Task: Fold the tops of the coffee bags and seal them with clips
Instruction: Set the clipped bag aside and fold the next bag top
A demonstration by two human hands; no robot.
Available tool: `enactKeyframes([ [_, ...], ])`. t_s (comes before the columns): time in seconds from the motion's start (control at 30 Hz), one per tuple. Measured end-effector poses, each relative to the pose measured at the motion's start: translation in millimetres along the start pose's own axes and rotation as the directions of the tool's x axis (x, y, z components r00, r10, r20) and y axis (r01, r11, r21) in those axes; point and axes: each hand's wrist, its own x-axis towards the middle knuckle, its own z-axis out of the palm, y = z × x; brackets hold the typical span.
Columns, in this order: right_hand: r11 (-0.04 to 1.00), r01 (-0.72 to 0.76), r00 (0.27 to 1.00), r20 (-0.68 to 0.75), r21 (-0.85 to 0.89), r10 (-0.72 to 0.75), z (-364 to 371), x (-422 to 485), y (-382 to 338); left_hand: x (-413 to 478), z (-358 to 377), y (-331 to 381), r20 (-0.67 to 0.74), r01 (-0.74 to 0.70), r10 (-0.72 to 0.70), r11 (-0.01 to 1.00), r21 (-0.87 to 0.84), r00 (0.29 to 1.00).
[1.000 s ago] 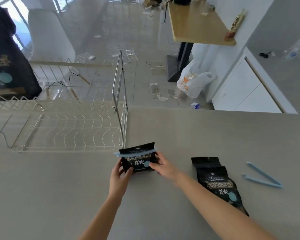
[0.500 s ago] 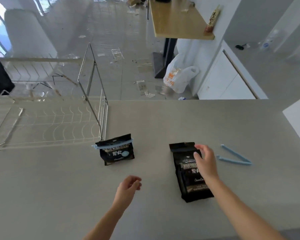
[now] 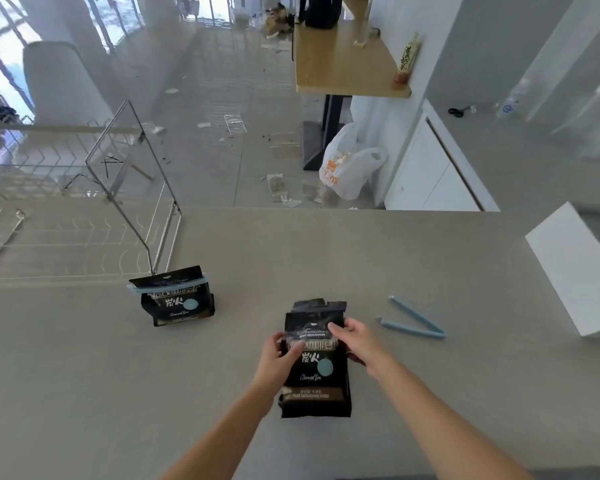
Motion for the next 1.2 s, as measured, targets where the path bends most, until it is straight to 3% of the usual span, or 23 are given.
enactKeyframes([
  [0.17, 0.968, 0.245, 0.969, 0.011, -0.045, -0.245, -11, -16, -6, -8, 1, 12, -0.077, -0.155, 0.149, 0.985, -0.076, 0.986],
  [0.27, 0.923, 0.378, 0.925, -0.016, -0.067, -0.38, -20, -24, -10, -9, 1, 21, -0.17, -0.281, 0.284, 0.959, 0.042, 0.944],
  [0.37, 0.91, 0.41, 0.911, -0.023, -0.054, -0.412, -30, -23, -10, -7, 8, 28, -0.178, -0.319, 0.336, 0.94, 0.119, 0.925],
  [0.47, 0.885, 0.419, 0.899, -0.048, -0.201, -0.436, -34, -20, -14, -7, 18, 35, -0.159, -0.391, 0.416, 0.905, 0.166, 0.896],
  [0.53, 0.835, 0.494, 0.849, -0.072, -0.244, -0.524, -38, -20, -20, -5, 20, 42, -0.176, -0.455, 0.479, 0.876, 0.159, 0.86],
  [0.6, 0.805, 0.532, 0.824, -0.056, -0.263, -0.563, -42, -19, -22, -2, 21, 45, -0.162, -0.458, 0.478, 0.877, 0.148, 0.863],
  [0.7, 0.817, 0.493, 0.847, -0.048, -0.3, -0.529, -54, -16, -18, 1, 31, 40, -0.077, -0.396, 0.404, 0.913, 0.094, 0.912],
  [0.87, 0.782, 0.538, 0.828, 0.023, -0.315, -0.561, -69, -21, -12, 0, 43, 36, -0.065, -0.362, 0.365, 0.931, 0.05, 0.929],
  [1.03, 0.762, 0.537, 0.821, 0.018, -0.363, -0.57, -80, -17, -14, 0, 53, 42, -0.089, -0.381, 0.381, 0.924, 0.014, 0.92],
  [1.1, 0.77, 0.499, 0.84, 0.005, -0.398, -0.542, -82, -13, -13, 2, 53, 43, -0.024, -0.362, 0.364, 0.93, 0.056, 0.931],
  [1.2, 0.806, 0.484, 0.85, -0.036, -0.339, -0.526, -83, -12, -15, 2, 52, 48, -0.004, -0.362, 0.362, 0.932, -0.024, 0.932],
])
